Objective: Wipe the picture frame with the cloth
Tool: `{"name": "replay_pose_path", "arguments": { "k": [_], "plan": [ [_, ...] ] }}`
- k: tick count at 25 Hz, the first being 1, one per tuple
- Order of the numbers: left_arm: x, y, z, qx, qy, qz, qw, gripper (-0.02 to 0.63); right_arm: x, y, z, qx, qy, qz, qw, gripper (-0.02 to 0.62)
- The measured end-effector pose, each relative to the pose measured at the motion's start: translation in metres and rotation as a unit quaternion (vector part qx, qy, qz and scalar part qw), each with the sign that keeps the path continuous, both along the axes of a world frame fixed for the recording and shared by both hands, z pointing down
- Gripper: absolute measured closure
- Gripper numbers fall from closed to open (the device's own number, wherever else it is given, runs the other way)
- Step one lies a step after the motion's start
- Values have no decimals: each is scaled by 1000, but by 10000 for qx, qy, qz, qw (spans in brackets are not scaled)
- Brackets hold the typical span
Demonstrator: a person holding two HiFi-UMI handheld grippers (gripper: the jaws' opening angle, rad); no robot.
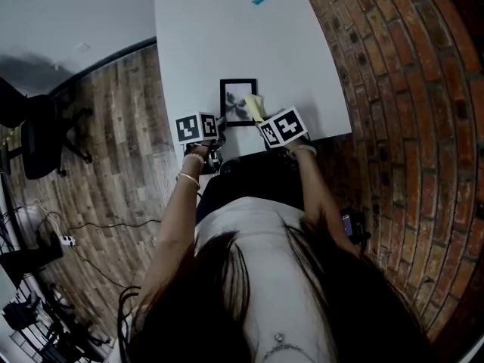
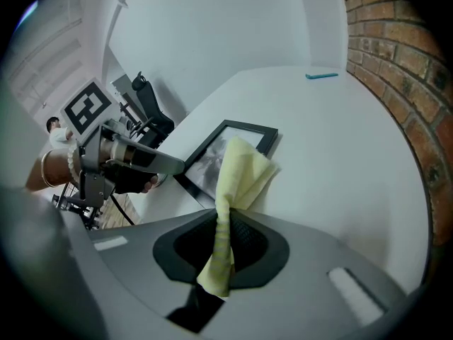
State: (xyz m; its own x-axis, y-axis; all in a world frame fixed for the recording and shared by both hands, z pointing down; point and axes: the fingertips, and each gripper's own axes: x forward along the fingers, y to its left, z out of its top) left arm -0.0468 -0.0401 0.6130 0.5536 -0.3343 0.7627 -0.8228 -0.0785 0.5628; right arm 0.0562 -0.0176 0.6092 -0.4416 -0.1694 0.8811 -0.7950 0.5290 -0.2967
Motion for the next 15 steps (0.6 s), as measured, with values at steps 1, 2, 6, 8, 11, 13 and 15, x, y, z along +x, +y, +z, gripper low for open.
{"name": "replay_pose_path", "arguments": {
  "k": [1, 2, 6, 8, 11, 13, 15],
  "plan": [
    [0, 0, 0, 0, 13, 10, 10000, 508, 0, 1, 0, -6, 1, 19, 10000, 558],
    [0, -1, 0, 1, 20, 19, 10000, 508, 0, 3, 0, -13, 0, 36, 10000, 559],
    [0, 0, 0, 17, 17, 62, 10000, 508, -2, 9, 0, -30, -27, 74, 10000, 559],
    [1, 0, -1, 22, 17, 89, 10000, 508, -2, 12, 0, -38, -38, 92, 9999, 559],
    [1, 0, -2, 26, 11, 112, 9999, 508, -3, 14, -1, -73, -71, 106, 9999, 558],
    [1, 0, -2, 36, -2, 105, 9999, 508, -4, 17, -1, -113, -107, 93, 9998, 558],
    [0, 0, -2, 49, -13, 102, 9999, 508, -5, 20, 0, -152, -138, 76, 9998, 558]
  ]
}}
